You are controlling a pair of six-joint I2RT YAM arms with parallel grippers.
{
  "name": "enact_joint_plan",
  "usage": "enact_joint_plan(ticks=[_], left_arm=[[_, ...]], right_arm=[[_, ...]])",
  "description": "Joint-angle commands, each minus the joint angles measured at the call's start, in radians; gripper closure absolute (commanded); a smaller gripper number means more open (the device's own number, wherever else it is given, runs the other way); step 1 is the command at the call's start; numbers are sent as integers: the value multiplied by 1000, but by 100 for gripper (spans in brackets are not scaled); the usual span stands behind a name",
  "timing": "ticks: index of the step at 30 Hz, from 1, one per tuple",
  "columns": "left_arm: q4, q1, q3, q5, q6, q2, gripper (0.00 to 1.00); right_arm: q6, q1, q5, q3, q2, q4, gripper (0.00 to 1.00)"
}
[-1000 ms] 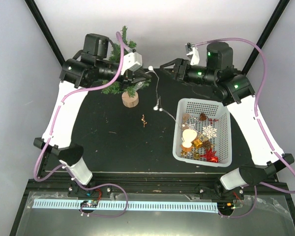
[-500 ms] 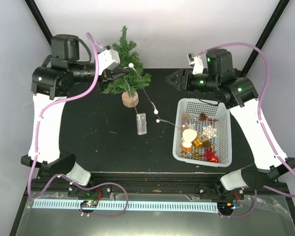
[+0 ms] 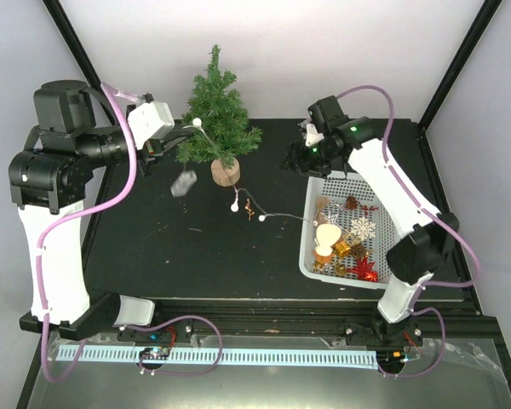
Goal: Decorate the small christmas tree
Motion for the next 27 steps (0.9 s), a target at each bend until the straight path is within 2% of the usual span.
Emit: enact_joint_plan(ticks=[1,7,11,15,19,23,27], left_arm=[[-4,29,-28,25,-16,-41,99],[2,40,-73,23,-22,-76,98],[7,45,-93,22,-19,-77,98],[33,52,-129,24,-19,-111,98],[63,57,-153,28,-20,-106,98],[98,63,-151,40,-34,-89,98],[111,63,-131,47,-48,-56,99]], right_arm=[[-38,19,43,44,60,-24,39],[-36,29,53,-75,-16,-34,36],[-39,36,25,-131,-64,-121,36],[-90,65,68,-164,-128,-169,38],[-158,135,89,-237,-195,-135,39],[-195,270,204,-330,-241,-84,40],[-193,312,213,-445,-310,15,41]])
